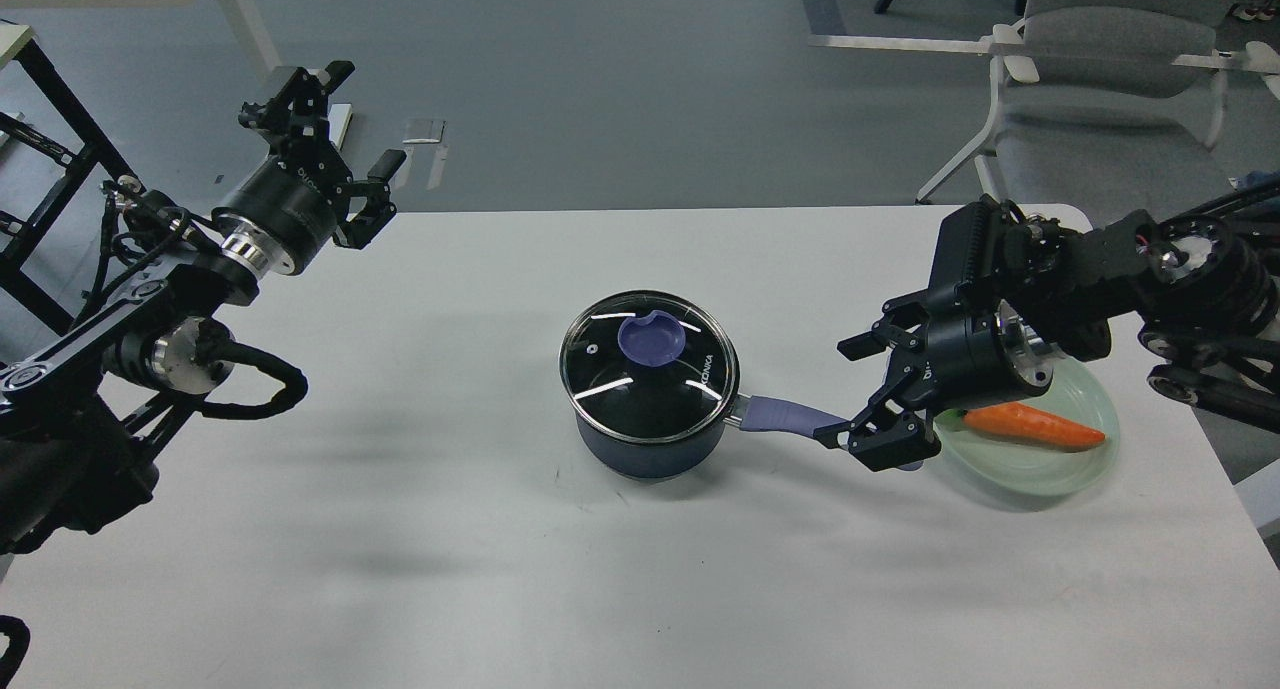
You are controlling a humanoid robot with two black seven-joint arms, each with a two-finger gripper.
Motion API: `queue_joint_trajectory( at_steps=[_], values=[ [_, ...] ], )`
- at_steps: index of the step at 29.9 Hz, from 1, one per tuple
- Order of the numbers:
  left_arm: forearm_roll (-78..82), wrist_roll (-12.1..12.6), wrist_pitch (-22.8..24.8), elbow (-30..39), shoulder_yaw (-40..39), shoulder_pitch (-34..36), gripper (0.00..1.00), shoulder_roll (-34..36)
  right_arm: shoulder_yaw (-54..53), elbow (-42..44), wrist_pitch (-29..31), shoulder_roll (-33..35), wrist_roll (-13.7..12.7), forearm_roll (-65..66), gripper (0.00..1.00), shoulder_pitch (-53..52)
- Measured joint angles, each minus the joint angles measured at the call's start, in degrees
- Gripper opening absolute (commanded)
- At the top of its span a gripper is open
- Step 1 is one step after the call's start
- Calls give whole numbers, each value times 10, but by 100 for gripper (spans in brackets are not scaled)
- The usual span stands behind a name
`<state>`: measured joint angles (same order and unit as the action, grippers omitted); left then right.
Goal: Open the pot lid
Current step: 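Grasp the purple saucepan handle with the right gripper to steady the pot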
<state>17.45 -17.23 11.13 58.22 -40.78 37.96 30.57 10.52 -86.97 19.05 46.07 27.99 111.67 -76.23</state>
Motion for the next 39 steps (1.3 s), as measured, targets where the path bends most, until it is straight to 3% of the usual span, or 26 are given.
queue_joint_trajectory(
  at_steps=[6, 14, 24, 39],
  values=[
    [0, 0, -1, 8, 0, -1, 99, 1, 9, 5, 0, -1, 0, 15, 91, 26],
    [0, -1, -2, 9, 0, -2, 99, 0, 9, 19, 0, -2, 0, 35, 69, 40],
    [0, -1, -2, 15, 0, -2, 99, 1, 8, 48, 0, -27, 0, 41, 60, 52],
    [4, 1, -1, 21, 0, -1, 99, 4, 4, 57, -1, -42, 0, 37, 35, 54]
  ],
)
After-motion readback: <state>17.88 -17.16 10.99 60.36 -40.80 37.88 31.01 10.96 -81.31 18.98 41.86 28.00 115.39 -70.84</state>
